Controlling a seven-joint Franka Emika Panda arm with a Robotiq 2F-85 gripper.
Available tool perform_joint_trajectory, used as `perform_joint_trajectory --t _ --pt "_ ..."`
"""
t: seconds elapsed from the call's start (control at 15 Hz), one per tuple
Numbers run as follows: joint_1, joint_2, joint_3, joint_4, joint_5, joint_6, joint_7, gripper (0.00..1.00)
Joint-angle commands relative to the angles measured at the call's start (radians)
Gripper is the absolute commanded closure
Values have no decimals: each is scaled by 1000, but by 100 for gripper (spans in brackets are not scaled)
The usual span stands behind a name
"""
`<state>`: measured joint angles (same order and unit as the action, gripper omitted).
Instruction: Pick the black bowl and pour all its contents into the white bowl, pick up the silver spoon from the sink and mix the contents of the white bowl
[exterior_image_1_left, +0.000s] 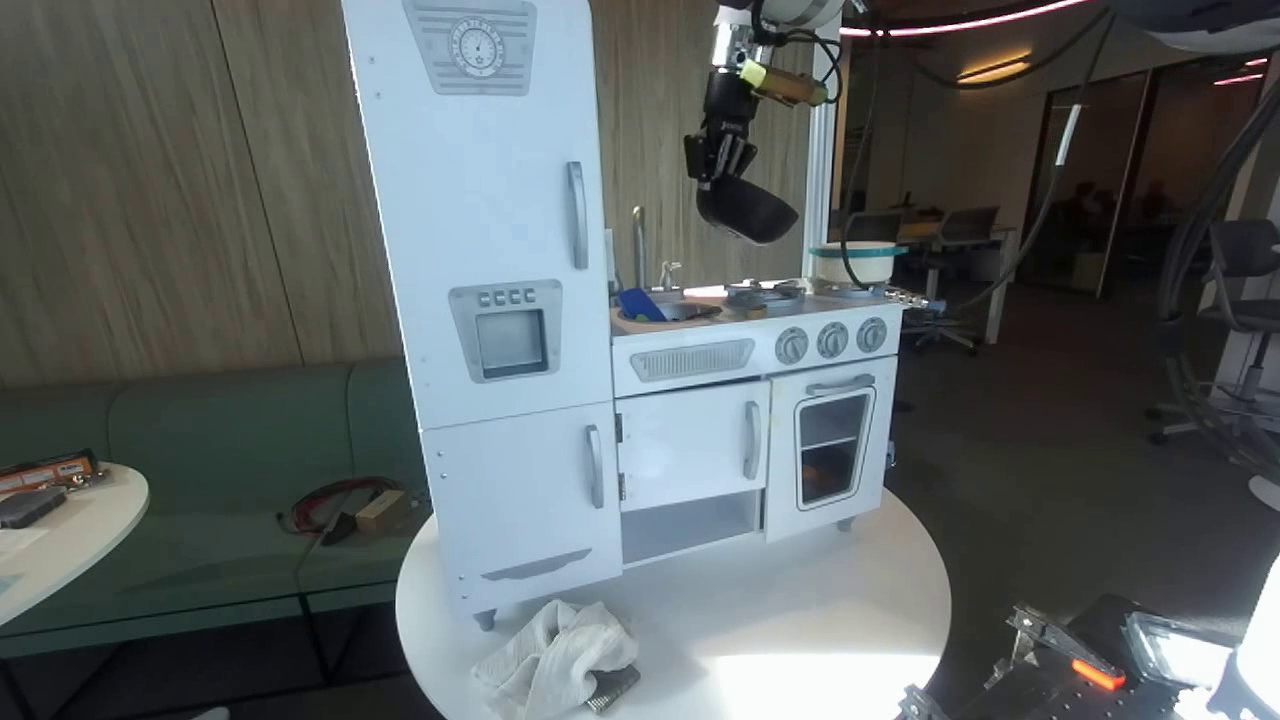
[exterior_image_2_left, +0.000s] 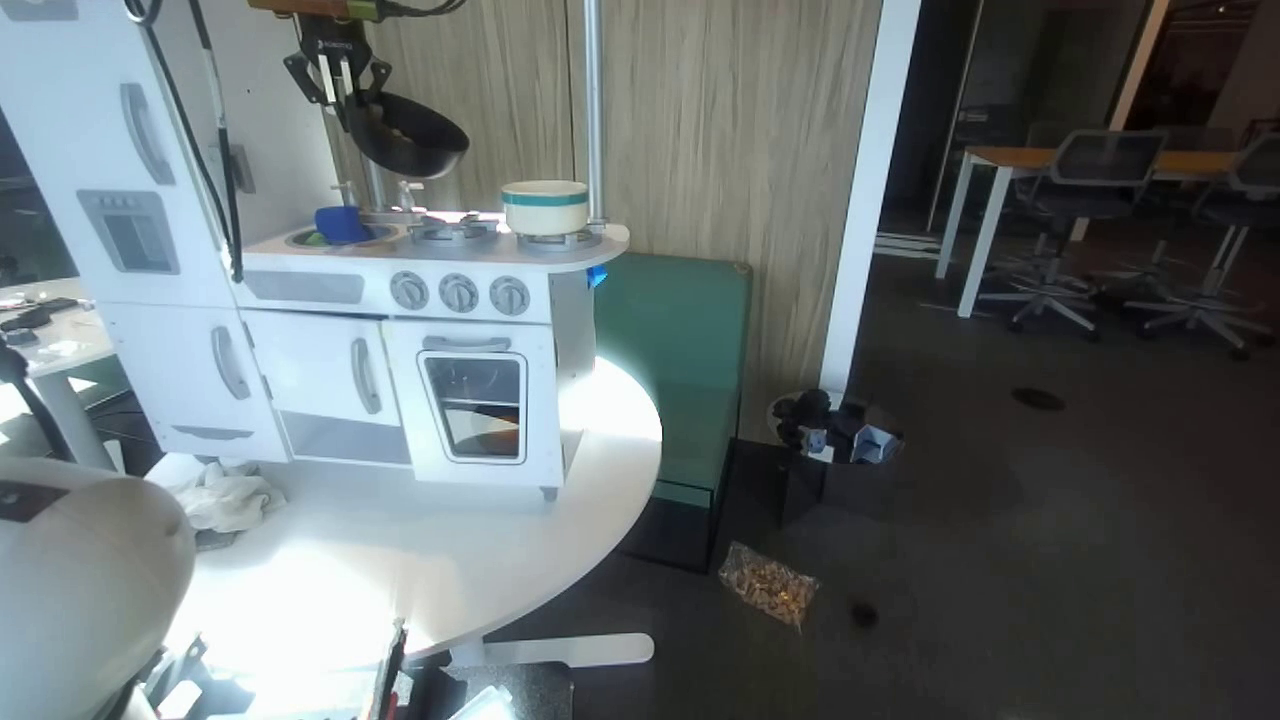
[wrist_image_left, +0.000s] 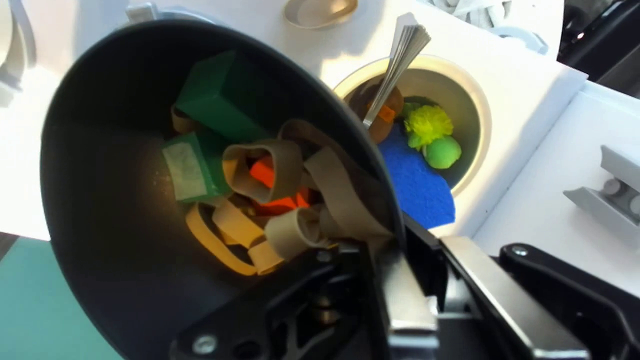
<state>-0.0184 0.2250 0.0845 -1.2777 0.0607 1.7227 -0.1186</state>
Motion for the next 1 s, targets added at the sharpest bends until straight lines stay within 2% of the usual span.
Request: perform_joint_trajectory --t 0.0,0.53,0.93 --pt "-30 -106 -10 -73 53 81 -21 97" --pt "-124 -238 -68 -178 254 154 -150 97" --pt "-180 -236 -126 -211 431 132 -274 97"
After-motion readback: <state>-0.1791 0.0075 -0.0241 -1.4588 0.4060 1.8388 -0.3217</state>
